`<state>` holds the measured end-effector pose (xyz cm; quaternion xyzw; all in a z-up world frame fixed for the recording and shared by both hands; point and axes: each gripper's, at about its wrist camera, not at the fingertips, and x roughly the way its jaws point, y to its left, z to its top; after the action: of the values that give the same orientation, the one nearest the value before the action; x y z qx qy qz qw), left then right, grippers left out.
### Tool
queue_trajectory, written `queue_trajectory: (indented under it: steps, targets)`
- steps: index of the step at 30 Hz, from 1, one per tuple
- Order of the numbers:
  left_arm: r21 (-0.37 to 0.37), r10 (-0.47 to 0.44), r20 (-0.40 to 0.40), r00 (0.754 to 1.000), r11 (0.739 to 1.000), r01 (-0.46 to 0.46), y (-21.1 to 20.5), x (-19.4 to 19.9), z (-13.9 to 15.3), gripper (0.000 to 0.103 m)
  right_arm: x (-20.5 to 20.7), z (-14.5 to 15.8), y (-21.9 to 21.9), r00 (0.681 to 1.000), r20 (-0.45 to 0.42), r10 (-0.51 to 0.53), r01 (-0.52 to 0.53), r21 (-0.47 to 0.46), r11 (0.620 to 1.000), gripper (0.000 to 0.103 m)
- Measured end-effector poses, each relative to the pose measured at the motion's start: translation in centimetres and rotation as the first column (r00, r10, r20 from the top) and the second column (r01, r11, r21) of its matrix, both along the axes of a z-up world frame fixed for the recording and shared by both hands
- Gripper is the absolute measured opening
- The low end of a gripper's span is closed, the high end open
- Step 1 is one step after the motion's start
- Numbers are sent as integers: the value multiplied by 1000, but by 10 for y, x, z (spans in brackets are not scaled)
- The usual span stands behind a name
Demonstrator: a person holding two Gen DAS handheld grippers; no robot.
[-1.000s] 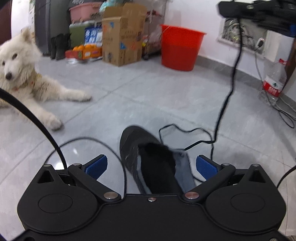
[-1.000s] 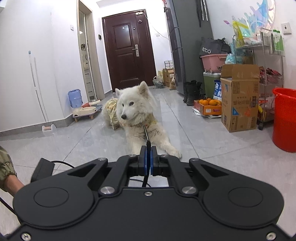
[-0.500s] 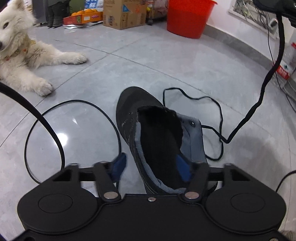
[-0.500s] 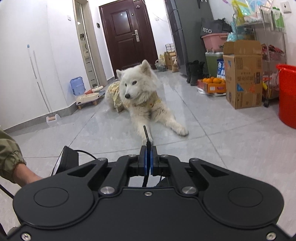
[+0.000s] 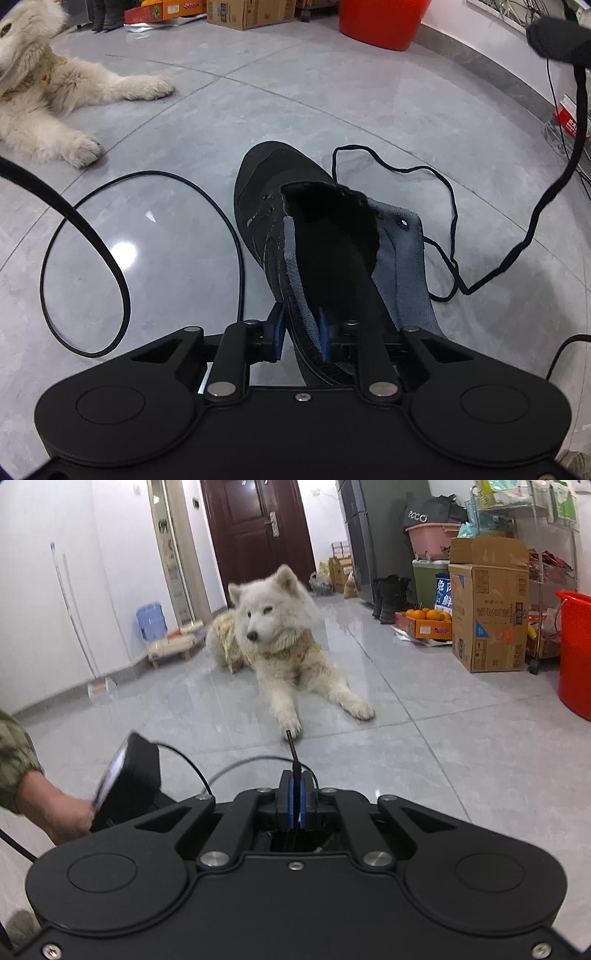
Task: Lace up shoes with both hands
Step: 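Bring the lace tip to a sneaker eyelet with the right gripper while the left gripper holds the tongue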
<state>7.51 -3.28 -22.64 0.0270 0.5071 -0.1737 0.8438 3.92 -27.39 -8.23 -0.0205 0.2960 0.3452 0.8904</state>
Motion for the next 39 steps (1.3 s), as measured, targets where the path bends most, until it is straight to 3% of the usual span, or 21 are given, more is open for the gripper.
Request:
queue_trajectory:
  steps: [10,16,34,39]
  targets:
    - [-66,8,-21,1000,998,-9,9,11,-10,16,20,-33,72,987,-80,140,-154,-200,968,4]
    - [-65,9,-13,1000,998,-10,10,10,-10,16,43,-56,98,985,-120,125,-148,-212,966,4]
    - [-44,16,-4,1000,999,-16,10,6,-9,16,61,-110,80,982,-183,52,-106,-302,947,3]
    - [51,-21,74,997,999,17,-5,3,-3,23,61,-112,82,981,-183,63,-117,-302,946,4]
